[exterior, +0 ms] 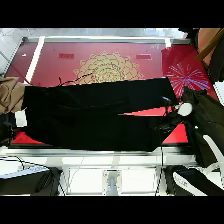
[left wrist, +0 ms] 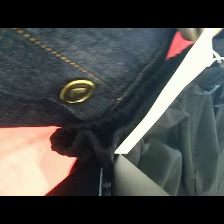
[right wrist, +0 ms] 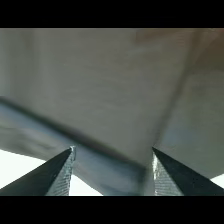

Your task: Fold the clothes and pants, and hang the long-sleeved shirts on hangers.

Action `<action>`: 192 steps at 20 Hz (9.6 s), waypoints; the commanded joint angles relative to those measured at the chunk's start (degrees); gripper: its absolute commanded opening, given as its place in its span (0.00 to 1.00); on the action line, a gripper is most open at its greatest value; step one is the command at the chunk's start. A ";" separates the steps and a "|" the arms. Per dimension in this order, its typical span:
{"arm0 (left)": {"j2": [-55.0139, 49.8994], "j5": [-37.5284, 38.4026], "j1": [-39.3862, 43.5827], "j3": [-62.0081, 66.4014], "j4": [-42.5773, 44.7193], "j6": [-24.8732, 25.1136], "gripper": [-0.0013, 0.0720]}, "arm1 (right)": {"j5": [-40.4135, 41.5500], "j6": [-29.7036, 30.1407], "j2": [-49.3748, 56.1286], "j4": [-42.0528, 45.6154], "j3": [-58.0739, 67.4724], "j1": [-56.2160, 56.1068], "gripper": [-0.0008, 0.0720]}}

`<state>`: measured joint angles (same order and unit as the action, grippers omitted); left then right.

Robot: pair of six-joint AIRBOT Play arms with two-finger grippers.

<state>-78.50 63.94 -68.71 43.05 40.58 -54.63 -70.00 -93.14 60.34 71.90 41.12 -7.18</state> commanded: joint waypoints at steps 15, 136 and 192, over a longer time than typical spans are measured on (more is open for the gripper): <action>2.29 0.59 0.02 0.11 -0.13 0.04 0.04 | -7.41 -1.92 7.82 19.26 3.02 -16.11 0.63; 4.55 -16.52 55.41 38.95 19.04 -14.73 0.95 | -13.16 14.43 60.22 -14.53 71.71 29.46 0.86; -30.56 -14.27 104.15 53.02 15.19 -14.40 0.04 | 2.19 20.22 13.92 -33.31 40.76 13.86 0.03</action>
<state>-109.43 48.51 36.47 95.00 52.88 -68.60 -71.88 -71.09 71.79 39.22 77.52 13.58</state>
